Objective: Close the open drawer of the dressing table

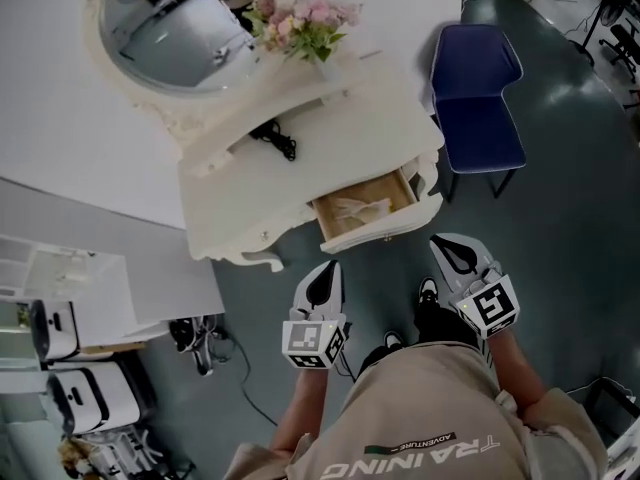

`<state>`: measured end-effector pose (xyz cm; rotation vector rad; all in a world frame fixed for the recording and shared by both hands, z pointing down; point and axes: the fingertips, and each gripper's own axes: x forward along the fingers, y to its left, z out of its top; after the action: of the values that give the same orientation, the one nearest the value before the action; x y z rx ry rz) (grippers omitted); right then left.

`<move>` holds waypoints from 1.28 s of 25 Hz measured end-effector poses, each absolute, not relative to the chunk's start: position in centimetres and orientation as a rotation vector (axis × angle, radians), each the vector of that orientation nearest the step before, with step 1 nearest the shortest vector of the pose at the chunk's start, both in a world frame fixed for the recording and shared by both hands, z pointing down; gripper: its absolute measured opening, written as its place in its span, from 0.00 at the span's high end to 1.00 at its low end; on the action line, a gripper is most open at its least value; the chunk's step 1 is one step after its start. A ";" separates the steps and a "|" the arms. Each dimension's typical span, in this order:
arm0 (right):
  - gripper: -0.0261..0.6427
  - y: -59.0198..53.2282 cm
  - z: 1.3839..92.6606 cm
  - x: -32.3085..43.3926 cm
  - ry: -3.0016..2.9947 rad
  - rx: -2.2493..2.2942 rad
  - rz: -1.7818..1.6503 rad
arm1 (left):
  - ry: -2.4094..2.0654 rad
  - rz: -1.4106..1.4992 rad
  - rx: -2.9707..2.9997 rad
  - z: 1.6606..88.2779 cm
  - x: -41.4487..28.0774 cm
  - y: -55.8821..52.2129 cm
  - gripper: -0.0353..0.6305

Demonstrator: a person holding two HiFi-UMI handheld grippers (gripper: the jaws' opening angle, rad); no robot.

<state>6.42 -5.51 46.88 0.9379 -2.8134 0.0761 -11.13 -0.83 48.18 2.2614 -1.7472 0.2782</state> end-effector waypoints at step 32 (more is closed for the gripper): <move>0.96 -18.0 49.8 4.1 -2.847 0.669 0.115 | -1.927 0.283 2.016 49.0 -13.1 -9.7 0.92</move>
<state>4.11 -18.01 49.82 0.6687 -2.8470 0.1152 -13.14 -9.74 48.98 2.0156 -1.9272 0.2826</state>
